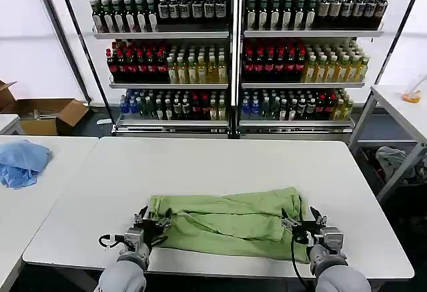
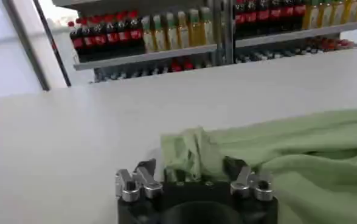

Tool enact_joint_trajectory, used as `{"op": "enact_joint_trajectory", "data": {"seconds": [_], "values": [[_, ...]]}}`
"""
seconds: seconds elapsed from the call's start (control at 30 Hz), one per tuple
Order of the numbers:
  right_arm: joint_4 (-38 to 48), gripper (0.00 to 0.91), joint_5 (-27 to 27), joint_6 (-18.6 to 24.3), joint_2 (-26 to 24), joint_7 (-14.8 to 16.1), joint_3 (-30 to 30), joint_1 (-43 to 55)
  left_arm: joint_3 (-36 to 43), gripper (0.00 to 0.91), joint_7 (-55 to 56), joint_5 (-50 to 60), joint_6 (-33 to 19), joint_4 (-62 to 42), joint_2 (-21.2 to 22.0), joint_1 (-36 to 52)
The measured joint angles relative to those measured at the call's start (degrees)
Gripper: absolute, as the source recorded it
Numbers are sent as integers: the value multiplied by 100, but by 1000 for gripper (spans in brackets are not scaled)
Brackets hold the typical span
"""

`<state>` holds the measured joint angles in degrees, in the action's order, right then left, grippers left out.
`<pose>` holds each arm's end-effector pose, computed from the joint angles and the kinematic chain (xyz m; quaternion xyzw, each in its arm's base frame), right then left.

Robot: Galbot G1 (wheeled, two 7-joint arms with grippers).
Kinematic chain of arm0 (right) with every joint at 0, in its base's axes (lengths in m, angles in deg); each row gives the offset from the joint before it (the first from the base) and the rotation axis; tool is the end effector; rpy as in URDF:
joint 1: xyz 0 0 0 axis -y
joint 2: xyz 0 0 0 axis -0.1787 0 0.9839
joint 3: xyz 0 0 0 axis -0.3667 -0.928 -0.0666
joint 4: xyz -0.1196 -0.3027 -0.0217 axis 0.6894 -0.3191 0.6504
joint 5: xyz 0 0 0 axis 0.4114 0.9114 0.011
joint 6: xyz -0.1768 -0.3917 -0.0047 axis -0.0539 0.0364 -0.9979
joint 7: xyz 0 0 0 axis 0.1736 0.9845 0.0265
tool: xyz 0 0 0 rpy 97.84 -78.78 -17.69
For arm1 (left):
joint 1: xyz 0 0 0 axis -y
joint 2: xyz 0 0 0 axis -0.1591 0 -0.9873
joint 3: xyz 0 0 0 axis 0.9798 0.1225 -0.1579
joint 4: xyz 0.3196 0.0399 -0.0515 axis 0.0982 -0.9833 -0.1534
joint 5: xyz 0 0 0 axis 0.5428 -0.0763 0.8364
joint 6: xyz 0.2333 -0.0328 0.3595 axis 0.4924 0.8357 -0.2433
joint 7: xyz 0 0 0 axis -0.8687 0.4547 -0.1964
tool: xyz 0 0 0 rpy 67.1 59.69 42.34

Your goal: Fold and organize the clothes.

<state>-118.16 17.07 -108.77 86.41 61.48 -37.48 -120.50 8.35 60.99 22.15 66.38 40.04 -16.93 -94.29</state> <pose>0.3026 -0.0049 -0.2224 0.0021 -0.9729 0.0194 0.2303 0.3305 -0.0233 -0.3148 -0.0284 -0.9706 -0.0640 0.2304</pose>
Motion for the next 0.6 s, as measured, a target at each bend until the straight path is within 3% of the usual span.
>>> {"op": "enact_joint_trajectory", "data": {"seconds": [0.6], "values": [[9, 907, 16, 26, -12, -5, 38, 36, -366, 20, -88, -460, -264, 108, 116, -292]]}}
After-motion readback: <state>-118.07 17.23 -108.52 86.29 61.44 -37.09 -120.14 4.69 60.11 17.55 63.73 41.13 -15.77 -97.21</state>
